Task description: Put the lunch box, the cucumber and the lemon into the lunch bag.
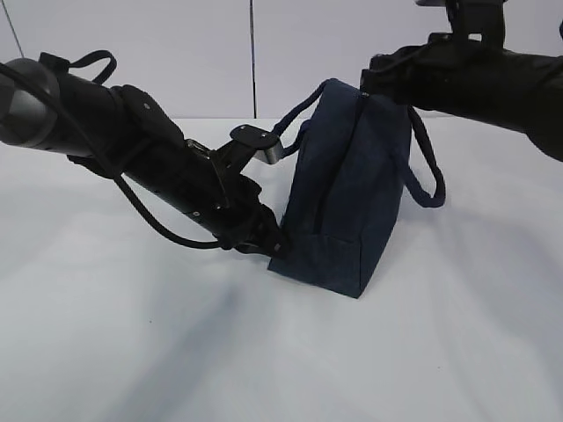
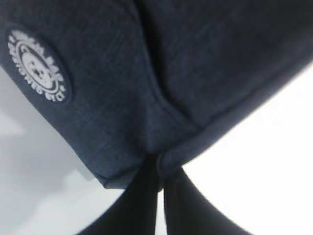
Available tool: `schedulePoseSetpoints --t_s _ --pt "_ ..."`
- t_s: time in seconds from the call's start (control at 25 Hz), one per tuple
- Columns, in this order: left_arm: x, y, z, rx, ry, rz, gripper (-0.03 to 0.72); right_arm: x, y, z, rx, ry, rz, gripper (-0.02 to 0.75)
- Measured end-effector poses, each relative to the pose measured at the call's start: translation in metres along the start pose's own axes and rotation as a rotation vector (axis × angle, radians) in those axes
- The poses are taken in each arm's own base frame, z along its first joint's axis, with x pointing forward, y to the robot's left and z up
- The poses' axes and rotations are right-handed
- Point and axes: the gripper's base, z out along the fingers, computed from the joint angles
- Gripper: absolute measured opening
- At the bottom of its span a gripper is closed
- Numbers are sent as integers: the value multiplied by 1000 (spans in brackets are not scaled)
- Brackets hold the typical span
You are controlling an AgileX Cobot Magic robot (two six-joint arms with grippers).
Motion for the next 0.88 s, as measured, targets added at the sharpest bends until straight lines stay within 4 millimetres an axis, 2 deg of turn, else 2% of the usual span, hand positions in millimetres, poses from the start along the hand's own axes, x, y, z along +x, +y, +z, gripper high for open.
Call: schedulePoseSetpoints --t_s 0.2,0.48,0.56,0.64,0.8,0.88 --pt "0 0 0 1 -1 -2 -11 6 -14 4 51 23 63 17" --pt "0 -2 0 27 5 -13 -8 6 -14 4 54 21 113 17" --pt "-1 -4 -4 43 0 -18 16 6 -14 4 53 21 125 17" --pt "-4 -7 -12 54 -9 -11 87 6 -16 4 58 20 146 18" --pt "-17 -14 -41 53 -68 9 292 6 -16 4 60 19 167 18" --pt "-24 -17 -56 42 -108 -11 349 6 -16 4 60 19 182 17"
